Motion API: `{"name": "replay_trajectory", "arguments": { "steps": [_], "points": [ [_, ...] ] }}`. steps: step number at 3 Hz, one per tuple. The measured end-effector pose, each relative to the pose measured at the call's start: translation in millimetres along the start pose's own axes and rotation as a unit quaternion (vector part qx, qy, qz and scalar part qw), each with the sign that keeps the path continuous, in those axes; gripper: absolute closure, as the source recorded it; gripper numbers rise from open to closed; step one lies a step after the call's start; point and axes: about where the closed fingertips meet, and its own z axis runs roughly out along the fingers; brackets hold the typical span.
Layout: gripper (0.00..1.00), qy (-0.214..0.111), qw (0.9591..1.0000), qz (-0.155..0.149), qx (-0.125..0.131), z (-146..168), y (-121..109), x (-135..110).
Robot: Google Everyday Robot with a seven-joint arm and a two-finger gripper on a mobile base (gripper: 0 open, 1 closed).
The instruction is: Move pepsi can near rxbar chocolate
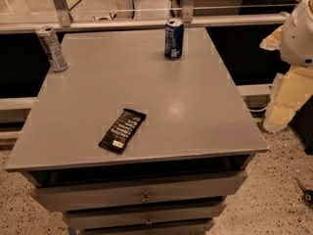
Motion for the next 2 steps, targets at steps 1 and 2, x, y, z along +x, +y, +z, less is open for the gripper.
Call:
{"name": "replay_trajectory", "arguments": {
  "steps": [1,2],
  "points": [
    [0.0,0.0,1.0,0.0,0.0,0.0,0.0,0.0],
    [0.0,-0.018,0.9997,0.007,0.016,4.8,-15.2,-1.8]
  ]
}}
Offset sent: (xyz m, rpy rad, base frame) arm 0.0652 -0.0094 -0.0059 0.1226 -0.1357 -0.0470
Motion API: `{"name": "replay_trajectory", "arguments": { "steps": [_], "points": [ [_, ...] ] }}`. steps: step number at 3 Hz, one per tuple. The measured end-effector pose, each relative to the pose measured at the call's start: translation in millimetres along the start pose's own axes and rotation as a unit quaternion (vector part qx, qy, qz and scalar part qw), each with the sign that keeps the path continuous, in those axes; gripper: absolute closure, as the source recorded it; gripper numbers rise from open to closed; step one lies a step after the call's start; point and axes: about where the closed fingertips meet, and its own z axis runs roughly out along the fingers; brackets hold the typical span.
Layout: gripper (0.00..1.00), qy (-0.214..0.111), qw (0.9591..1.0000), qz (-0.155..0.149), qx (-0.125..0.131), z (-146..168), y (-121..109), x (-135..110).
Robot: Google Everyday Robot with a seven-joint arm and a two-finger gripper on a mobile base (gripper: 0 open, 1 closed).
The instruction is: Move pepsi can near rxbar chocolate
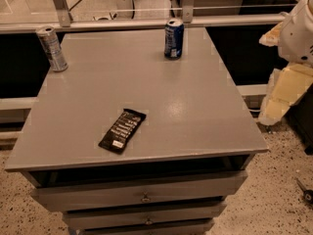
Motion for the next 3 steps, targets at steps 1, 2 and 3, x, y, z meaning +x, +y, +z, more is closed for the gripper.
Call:
{"name": "replay_trajectory", "arguments": {
  "steps": [1,2,3],
  "points": [
    [0.0,-0.049,0.9967,0.028,0.059,24.7,-65.5,-2.5],
    [0.0,-0.111,0.9863,0.067,0.102,42.0,-129.8,-8.7],
    [0.0,-0.215,0.9605,0.128,0.121,72.5,-197.9,-38.4]
  ]
}}
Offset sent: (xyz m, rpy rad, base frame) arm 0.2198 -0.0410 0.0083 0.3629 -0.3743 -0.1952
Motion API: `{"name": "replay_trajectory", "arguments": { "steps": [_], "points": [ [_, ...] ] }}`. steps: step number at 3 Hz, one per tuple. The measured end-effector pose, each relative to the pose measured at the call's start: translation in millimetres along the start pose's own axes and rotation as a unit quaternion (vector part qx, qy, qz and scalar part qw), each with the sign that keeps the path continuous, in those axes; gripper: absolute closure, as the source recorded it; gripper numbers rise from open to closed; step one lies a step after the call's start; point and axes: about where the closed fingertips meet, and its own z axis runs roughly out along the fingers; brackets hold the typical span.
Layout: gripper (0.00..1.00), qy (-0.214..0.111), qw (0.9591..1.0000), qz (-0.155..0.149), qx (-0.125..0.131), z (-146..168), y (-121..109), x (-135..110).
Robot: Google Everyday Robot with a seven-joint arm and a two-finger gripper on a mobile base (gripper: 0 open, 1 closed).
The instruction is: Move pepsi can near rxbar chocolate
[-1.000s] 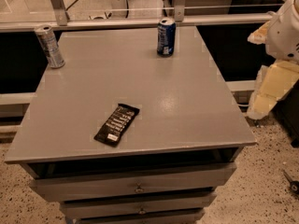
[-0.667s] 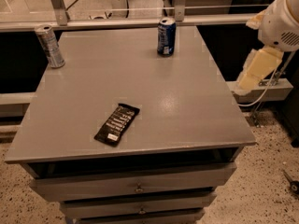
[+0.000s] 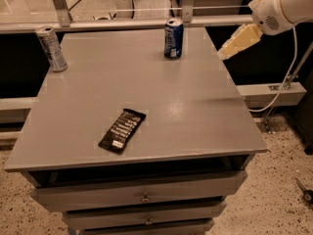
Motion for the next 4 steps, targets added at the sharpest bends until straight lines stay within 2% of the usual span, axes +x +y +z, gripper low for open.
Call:
{"name": "replay_trajectory", "arguments": {
  "steps": [1,2,3,4],
  "points": [
    [0.0,-0.066,0.997,0.04,-0.01,40.4,-16.4,-19.3],
    [0.0,-0.122,0.9905,0.061,-0.013,86.3,-26.9,-37.2],
    [0.0,-0.16,0.9842,0.073,-0.023,118.5,-30.0,-52.2],
    [0.0,-0.187,0.9783,0.08,-0.04,145.9,-22.6,-67.8]
  ]
}}
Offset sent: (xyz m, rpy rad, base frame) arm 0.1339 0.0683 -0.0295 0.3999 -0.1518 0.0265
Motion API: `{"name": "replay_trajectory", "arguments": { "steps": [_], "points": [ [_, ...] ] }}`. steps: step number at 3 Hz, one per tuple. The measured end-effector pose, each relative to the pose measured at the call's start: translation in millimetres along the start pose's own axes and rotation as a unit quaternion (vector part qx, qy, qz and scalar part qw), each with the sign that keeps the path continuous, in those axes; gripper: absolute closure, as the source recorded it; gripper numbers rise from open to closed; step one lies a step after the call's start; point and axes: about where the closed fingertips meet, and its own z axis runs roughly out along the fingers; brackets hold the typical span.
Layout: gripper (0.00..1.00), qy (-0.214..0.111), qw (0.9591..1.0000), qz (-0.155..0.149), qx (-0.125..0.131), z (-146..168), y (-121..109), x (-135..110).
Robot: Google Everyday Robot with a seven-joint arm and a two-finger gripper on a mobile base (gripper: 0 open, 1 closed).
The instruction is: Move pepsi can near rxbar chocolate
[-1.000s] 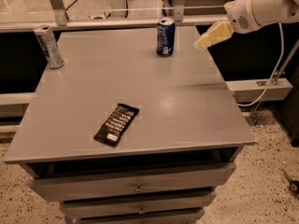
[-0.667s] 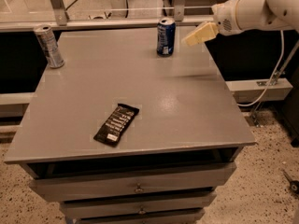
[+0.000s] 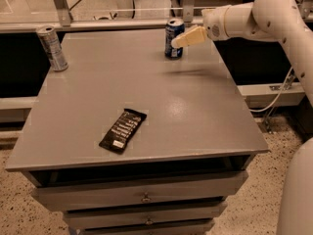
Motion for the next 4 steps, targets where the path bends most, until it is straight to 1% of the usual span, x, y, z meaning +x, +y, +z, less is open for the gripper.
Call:
{"name": "replay_trajectory", "arguments": {
  "steps": [1,2,3,4],
  "points": [
    [0.03,-0.006,0.9997,0.008,-0.022,33.6,14.2,3.8],
    [0.26,-0.005,0.9993,0.014,-0.033,47.2,21.1,8.7],
    [0.49,-0.01,0.9984,0.025,-0.05,51.0,28.0,9.8],
    [0.72,-0.037,0.9946,0.029,-0.092,48.2,41.8,-3.3]
  ]
}}
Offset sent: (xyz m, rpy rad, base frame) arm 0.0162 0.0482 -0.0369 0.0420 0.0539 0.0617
